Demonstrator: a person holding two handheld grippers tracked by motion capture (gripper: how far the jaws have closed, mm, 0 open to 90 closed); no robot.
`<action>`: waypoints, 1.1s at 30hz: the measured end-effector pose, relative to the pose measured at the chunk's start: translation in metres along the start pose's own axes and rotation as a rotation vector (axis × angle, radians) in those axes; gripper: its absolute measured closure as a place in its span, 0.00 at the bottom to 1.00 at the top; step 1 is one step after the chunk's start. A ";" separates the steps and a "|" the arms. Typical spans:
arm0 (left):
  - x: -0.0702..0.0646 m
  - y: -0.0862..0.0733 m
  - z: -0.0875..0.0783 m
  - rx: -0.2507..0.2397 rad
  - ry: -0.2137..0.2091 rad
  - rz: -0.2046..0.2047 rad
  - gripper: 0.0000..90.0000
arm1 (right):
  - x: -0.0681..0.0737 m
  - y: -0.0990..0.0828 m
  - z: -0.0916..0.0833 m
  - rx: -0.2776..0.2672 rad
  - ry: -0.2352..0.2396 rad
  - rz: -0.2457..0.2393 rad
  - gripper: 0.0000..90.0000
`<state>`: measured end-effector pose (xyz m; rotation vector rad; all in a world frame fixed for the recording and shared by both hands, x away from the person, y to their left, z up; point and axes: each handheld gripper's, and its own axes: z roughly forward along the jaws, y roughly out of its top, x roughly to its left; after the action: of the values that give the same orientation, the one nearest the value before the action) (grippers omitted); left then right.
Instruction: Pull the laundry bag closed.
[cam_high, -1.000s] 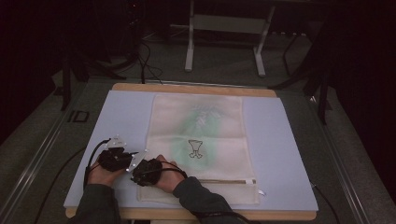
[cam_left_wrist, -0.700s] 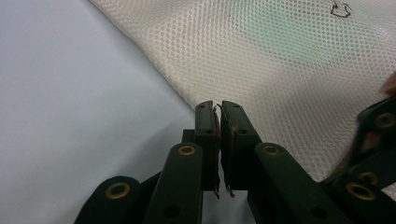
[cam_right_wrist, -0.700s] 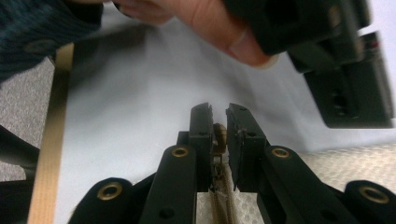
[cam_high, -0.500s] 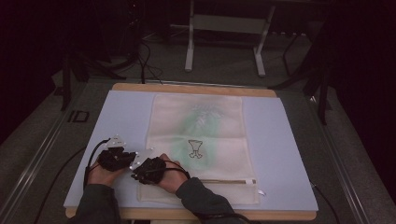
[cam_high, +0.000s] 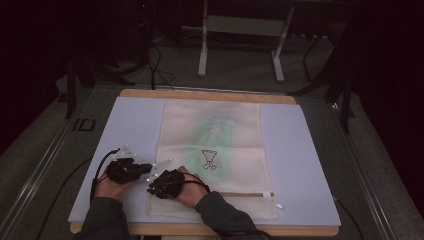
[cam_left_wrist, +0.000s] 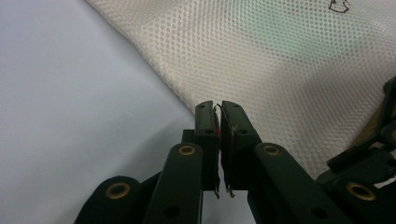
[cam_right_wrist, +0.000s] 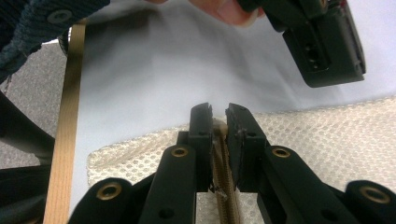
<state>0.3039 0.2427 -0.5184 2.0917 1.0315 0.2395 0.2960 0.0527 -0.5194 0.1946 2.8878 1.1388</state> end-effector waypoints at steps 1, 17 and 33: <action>0.000 0.000 0.000 0.000 -0.001 0.000 0.95 | 0.000 0.000 0.001 0.002 0.000 0.002 0.90; -0.010 -0.001 -0.001 0.022 -0.039 0.032 0.95 | 0.004 -0.012 0.005 0.000 -0.015 -0.004 0.90; -0.024 0.001 0.015 0.146 -0.057 0.096 0.97 | 0.007 -0.014 0.005 -0.017 -0.036 -0.018 0.90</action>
<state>0.2958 0.2164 -0.5244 2.2692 0.9403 0.1554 0.2882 0.0465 -0.5327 0.1867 2.8420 1.1443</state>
